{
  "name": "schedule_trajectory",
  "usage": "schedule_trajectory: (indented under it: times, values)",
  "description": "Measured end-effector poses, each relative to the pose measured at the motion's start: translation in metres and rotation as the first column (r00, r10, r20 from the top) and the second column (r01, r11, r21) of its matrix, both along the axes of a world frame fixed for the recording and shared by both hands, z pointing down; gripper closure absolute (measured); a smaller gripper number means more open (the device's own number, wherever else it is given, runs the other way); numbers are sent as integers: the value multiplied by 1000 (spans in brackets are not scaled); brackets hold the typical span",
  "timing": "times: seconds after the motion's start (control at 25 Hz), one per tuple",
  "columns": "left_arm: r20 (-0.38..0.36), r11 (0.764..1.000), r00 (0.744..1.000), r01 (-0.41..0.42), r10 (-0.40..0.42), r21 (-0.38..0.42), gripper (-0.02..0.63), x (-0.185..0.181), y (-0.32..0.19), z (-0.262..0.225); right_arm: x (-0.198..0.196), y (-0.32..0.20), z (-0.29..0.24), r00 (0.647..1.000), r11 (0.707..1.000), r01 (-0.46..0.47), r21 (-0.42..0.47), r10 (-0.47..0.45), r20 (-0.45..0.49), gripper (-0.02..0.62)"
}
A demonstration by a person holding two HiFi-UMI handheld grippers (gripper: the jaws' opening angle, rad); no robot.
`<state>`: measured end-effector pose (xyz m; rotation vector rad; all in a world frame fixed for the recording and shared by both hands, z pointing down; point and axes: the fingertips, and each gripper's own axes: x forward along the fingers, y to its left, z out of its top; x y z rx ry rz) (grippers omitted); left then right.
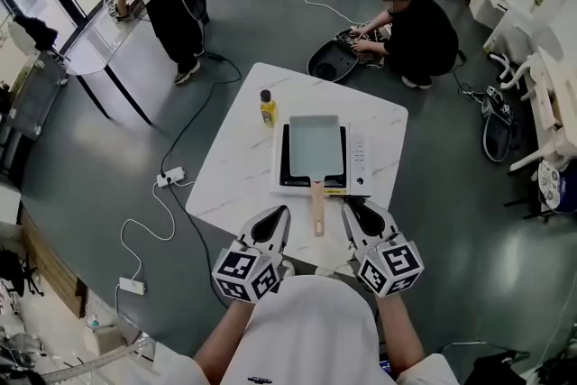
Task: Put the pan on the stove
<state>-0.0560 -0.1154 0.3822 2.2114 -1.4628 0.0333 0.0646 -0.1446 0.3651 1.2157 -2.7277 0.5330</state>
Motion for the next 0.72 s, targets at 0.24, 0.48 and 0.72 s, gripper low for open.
schedule_trajectory:
  times: [0.24, 0.48, 0.72]
  values:
    - [13, 1000, 1000, -7, 7, 10, 606, 7, 2, -4, 2, 2, 3, 1000, 1000, 3, 3, -3, -24, 561]
    - [15, 1000, 1000, -17, 17, 3, 606, 12, 1, -5, 4, 2, 3, 999, 1000, -6, 5, 7, -38, 569]
    - [15, 1000, 999, -29, 29, -2, 606, 16, -1, -4, 10, 2, 5, 998, 999, -35, 0, 35, -52, 569]
